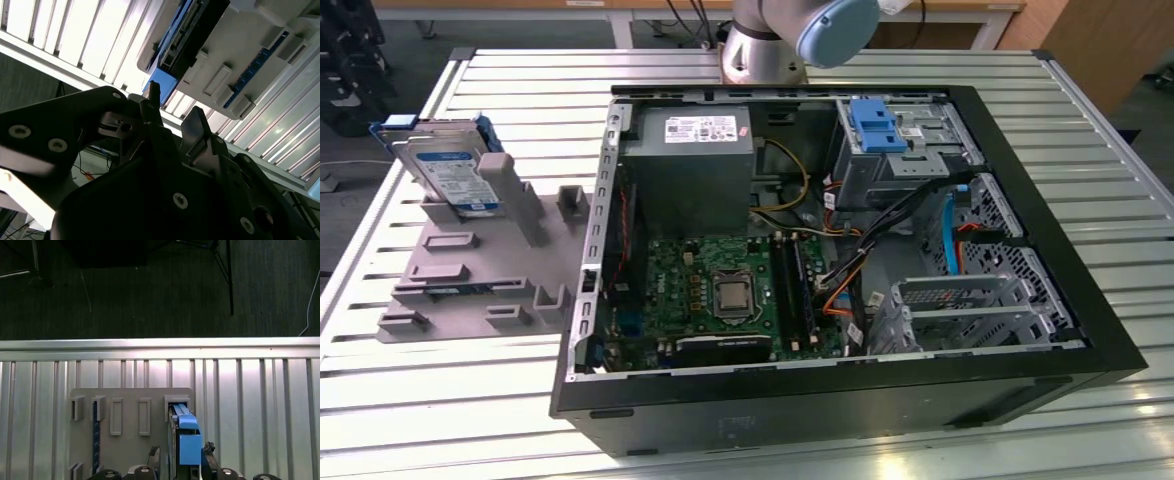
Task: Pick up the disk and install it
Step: 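Pick up the disk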
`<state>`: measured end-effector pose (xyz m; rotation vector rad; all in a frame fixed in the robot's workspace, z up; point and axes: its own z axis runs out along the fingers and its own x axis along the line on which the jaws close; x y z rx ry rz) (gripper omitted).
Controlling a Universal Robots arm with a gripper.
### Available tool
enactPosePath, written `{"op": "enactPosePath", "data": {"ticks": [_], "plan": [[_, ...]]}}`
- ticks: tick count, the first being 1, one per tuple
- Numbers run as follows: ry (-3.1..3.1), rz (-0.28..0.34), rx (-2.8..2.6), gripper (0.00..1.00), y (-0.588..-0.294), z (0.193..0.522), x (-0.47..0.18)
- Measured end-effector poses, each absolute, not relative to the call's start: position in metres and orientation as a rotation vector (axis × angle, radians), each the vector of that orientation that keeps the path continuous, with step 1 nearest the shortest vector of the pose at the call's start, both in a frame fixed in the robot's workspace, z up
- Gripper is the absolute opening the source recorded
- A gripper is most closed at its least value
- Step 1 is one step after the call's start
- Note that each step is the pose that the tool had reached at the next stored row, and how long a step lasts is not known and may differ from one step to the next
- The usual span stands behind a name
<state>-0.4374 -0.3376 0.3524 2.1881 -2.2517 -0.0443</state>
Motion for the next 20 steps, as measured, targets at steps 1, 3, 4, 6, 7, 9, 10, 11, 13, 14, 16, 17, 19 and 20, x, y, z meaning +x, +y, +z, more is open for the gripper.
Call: {"op": "enactPosePath", "data": {"ticks": [1,3,4,6,7,9,10,11,13,14,16,17,19,20], "plan": [[-2.252,-0.044,2.188,0.45,-0.338,0.352,-0.437],[-2.252,-0.044,2.188,0.46,-0.338,0.352,-0.437],[-2.252,-0.044,2.188,0.46,-0.338,0.352,-0.437],[-2.252,-0.044,2.188,0.52,-0.338,0.352,-0.437],[-2.252,-0.044,2.188,0.52,-0.337,0.351,-0.437],[-2.252,-0.044,2.188,0.52,-0.337,0.350,-0.436],[-2.252,-0.044,2.188,0.52,-0.337,0.349,-0.436],[-2.252,-0.044,2.188,0.52,-0.337,0.348,-0.436],[-2.244,-0.044,2.195,0.52,-0.337,0.346,-0.436],[-2.235,-0.044,2.205,0.52,-0.337,0.345,-0.436],[-2.230,-0.044,2.210,0.52,-0.337,0.342,-0.436],[-2.230,-0.044,2.210,0.52,-0.336,0.341,-0.436],[-2.230,-0.044,2.210,0.52,-0.335,0.340,-0.436],[-2.230,-0.044,2.210,0.52,-0.335,0.339,-0.436]]}}
